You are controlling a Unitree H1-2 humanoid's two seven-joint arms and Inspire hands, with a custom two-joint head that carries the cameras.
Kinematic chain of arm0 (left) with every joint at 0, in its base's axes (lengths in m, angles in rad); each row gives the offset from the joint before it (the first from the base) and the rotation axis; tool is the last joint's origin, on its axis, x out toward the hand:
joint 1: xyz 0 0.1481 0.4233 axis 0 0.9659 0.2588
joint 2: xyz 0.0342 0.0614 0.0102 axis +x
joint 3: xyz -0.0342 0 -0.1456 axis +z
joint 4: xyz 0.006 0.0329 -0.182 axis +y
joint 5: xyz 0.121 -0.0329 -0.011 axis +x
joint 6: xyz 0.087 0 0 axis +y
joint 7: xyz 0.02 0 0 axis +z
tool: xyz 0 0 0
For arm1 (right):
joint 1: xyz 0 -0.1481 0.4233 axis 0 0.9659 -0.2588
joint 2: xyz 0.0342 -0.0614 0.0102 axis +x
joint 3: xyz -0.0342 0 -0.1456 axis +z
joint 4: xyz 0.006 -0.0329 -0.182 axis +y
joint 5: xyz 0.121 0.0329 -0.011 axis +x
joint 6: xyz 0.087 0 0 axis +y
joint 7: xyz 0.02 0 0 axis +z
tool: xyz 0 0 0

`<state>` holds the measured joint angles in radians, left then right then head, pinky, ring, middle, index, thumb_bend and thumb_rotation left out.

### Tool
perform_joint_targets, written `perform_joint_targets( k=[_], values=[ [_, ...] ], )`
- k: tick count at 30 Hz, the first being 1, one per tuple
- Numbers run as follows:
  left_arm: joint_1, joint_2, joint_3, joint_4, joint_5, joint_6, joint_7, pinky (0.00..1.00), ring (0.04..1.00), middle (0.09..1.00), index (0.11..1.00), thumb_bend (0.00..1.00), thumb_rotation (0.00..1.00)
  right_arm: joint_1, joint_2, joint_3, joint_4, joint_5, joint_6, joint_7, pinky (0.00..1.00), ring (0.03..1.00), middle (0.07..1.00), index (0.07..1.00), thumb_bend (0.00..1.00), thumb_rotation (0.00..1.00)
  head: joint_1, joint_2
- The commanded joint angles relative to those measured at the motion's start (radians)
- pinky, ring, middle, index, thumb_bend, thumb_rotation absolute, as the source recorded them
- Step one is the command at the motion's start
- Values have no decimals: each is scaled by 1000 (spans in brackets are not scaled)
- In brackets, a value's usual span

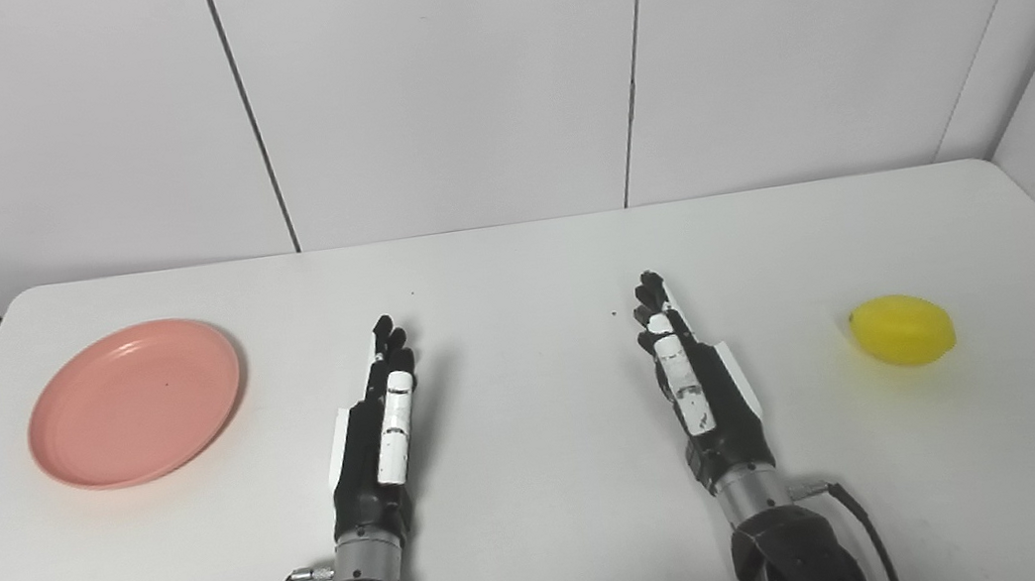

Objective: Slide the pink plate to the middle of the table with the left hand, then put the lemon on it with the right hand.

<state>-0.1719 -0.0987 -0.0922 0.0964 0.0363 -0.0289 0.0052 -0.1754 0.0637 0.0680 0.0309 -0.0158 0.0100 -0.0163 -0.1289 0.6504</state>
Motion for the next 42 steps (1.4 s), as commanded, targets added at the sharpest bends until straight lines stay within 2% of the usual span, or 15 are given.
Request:
perform_joint_targets(
  k=[1, 6, 21, 42],
  values=[
    [-15, -3, -2, -11, -32, -7, -29, 1000, 1000, 1000, 1000, 518, 1000, -26, 6, 0, -25, 3, -9, 5, 1000, 1000, 1000, 1000, 797, 1000, 3, -2],
    [-17, -3, 1, -14, -57, -6, -45, 1000, 1000, 1000, 1000, 505, 1000, -23, 6, 0, -29, 3, -4, 6, 1000, 1000, 1000, 1000, 810, 1000, 1, -1],
    [-14, -2, -4, -22, -43, 4, -45, 1000, 1000, 1000, 1000, 492, 1000, -21, 7, -1, -34, 6, -4, 6, 1000, 1000, 1000, 1000, 808, 1000, 3, -1],
    [-13, -8, 3, -5, -37, -53, -23, 1000, 1000, 1000, 1000, 504, 1000, -22, 15, -3, -36, 4, -31, -7, 1000, 1000, 1000, 1000, 799, 1000, 3, -5]
  ],
)
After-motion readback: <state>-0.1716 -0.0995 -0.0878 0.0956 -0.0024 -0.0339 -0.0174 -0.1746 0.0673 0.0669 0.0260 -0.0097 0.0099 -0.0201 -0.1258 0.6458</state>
